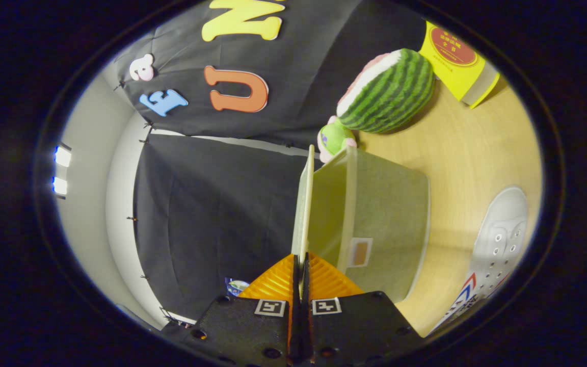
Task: Open the storage box then place both shoes into the box .Put the left shoe in first, then the right shoe, with the right side of both shoes facing outward in a uniform manner.
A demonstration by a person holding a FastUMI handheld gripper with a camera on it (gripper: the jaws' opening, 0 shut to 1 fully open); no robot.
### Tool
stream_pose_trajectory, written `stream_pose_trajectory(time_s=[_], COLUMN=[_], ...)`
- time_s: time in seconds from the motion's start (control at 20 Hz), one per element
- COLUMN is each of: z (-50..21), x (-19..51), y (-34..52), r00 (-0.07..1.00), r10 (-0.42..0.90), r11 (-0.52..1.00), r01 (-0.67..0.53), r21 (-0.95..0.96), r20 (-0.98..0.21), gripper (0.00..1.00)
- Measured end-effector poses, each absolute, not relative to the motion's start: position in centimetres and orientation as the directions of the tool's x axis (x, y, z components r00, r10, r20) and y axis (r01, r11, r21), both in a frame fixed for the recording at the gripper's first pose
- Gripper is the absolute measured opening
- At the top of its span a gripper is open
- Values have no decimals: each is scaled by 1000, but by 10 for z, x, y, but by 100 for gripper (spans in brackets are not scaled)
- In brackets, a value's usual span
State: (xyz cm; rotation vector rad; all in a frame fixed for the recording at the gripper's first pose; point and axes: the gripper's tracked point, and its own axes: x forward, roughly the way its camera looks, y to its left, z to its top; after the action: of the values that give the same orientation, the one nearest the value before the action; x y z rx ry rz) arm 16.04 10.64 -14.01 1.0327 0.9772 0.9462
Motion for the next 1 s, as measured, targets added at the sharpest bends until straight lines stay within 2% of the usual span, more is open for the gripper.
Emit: stream_pose_trajectory(time_s=[0.15, 0.7, 0.8, 0.85, 1.0], z=[-117, -47, -47, -50, -54], x=[162, 161, 168, 170, 171], y=[119, 226, 250, 261, 301], r00=[336, 384, 406, 408, 396], r10=[922, 920, 910, 908, 912], r11=[261, 178, 202, 214, 224], r01=[-178, -236, -250, -248, -257], r21=[949, 955, 947, 945, 940], r20=[-190, -76, -87, -99, -109], gripper=[5, 6, 11, 20, 29])
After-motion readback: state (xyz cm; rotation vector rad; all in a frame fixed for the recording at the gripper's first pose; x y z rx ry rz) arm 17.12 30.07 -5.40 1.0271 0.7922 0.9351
